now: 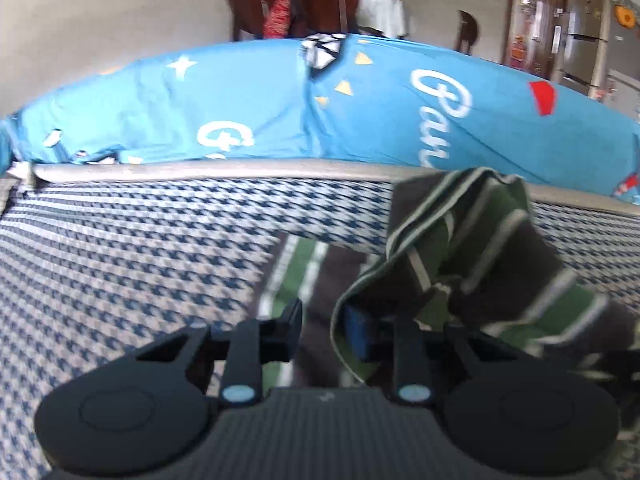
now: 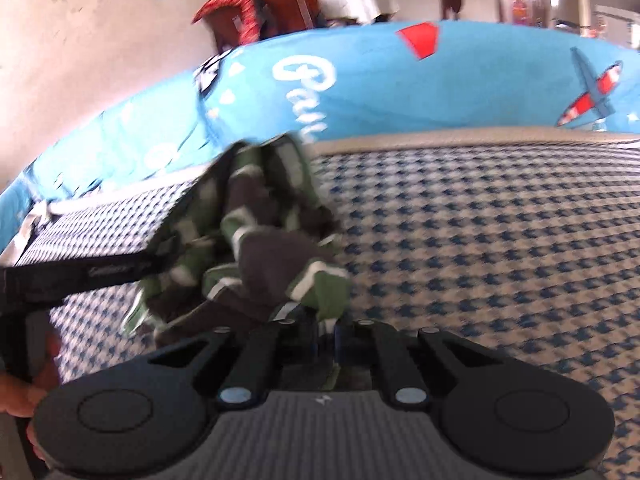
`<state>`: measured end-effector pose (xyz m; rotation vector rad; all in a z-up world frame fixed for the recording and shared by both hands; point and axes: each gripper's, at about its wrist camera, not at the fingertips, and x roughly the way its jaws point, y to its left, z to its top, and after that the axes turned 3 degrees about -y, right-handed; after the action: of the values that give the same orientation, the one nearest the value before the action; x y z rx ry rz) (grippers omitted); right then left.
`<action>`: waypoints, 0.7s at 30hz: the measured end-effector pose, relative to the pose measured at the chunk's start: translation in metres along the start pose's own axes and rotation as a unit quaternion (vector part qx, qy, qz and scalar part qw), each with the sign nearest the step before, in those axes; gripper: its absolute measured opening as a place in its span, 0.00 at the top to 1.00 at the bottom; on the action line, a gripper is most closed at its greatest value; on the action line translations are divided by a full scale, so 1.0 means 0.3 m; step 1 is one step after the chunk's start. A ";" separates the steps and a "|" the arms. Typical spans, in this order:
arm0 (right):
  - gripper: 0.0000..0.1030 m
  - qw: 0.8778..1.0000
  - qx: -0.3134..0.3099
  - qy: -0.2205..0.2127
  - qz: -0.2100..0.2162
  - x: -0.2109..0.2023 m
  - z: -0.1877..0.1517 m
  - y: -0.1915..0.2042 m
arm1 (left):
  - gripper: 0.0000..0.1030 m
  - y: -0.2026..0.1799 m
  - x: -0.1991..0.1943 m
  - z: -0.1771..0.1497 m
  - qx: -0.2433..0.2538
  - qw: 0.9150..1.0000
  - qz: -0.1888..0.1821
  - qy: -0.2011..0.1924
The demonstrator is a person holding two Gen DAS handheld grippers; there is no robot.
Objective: Fold clothes
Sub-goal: 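Lift the gripped shirt edge up off the seat with the right gripper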
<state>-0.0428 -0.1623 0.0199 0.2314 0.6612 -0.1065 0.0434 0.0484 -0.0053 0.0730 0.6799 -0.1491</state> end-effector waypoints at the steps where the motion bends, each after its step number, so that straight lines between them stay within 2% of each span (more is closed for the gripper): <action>1: 0.92 1.000 0.005 -0.006 -0.008 -0.009 0.006 -0.018 | 0.76 0.016 0.000 0.004 -0.005 1.000 0.012 -0.003; 6: 0.92 0.999 0.041 -0.012 -0.032 -0.035 0.024 -0.100 | 0.71 0.085 -0.007 0.026 -0.025 0.998 0.048 -0.012; 9: 0.87 0.998 0.063 -0.002 -0.029 -0.045 0.030 -0.130 | 0.68 0.101 -0.013 0.030 -0.026 0.999 0.041 -0.006; 12: 0.77 0.997 0.070 -0.010 -0.025 -0.066 0.039 -0.141 | 0.44 0.100 -0.027 0.029 -0.024 0.999 0.032 -0.009; 13: 0.74 0.997 0.068 -0.016 -0.025 -0.074 0.042 -0.141 | 0.32 0.100 -0.038 0.029 -0.026 0.999 0.024 -0.014; 14: 0.68 0.997 0.068 -0.022 -0.022 -0.082 0.045 -0.140 | 0.23 0.099 -0.049 0.030 -0.028 0.999 0.015 -0.018; 15: 0.64 0.997 0.068 -0.028 -0.016 -0.091 0.048 -0.139 | 0.20 0.099 -0.060 0.030 -0.030 0.999 0.007 -0.023; 19: 0.62 0.997 0.057 -0.052 -0.002 -0.105 0.061 -0.116 | 0.04 0.084 -0.095 0.024 -0.030 0.998 -0.026 -0.039; 21: 0.61 0.997 0.053 -0.059 0.009 -0.102 0.065 -0.101 | 0.02 0.066 -0.103 0.018 -0.024 0.998 -0.043 -0.044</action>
<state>-0.0604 -0.1958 0.0483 0.3301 0.5371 -0.1378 0.0264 0.0709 0.0188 -0.0085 0.5994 -0.2164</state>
